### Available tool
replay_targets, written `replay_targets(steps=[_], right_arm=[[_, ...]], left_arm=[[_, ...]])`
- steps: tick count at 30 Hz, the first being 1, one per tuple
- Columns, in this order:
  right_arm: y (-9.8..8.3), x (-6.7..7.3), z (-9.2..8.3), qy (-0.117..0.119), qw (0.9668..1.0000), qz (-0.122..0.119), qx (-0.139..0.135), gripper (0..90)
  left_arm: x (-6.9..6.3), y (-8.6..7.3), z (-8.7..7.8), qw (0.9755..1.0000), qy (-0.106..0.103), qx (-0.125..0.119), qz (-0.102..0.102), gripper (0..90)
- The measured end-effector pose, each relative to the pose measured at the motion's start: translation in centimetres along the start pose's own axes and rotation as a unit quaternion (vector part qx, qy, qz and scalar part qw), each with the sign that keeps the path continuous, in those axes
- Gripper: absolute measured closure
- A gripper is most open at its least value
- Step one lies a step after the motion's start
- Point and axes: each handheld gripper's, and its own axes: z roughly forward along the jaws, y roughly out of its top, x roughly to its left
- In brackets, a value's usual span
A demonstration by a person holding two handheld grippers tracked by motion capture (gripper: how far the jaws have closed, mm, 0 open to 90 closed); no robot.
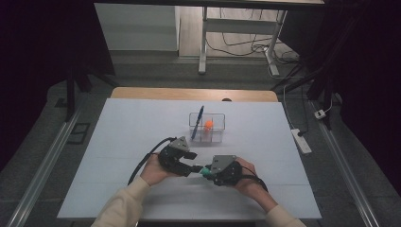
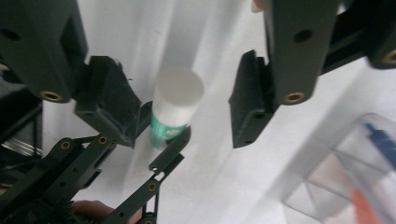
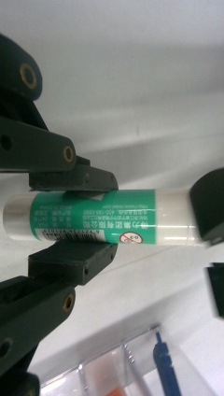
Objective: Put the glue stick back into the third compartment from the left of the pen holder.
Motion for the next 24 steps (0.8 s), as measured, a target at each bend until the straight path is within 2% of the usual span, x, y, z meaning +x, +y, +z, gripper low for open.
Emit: replay_targets(steps=[6, 12, 18, 24], right_arm=[[-0.3, -0.6, -0.4, -0.004, 0.9993, 0.030, -0.022, 65.6], [-0.7, -1.0, -0.8, -0.008, 0.9979, 0.055, -0.035, 65.6], [-1.2, -1.6, -1.1, -0.016, 0.9950, 0.087, -0.048, 65.6], [-1.5, -2.1, -1.6, -0.021, 0.9923, 0.105, -0.061, 65.6]], left_arm=[[0.3, -0.8, -0.9, 0.9990, 0.032, -0.027, -0.016, 34.2], [0.8, -2.2, -2.4, 0.9976, 0.058, -0.029, -0.025, 32.2], [1.3, -3.9, -4.1, 0.9949, 0.082, -0.039, -0.044, 31.8], [1.4, -5.3, -5.1, 0.9923, 0.102, -0.043, -0.057, 31.7]])
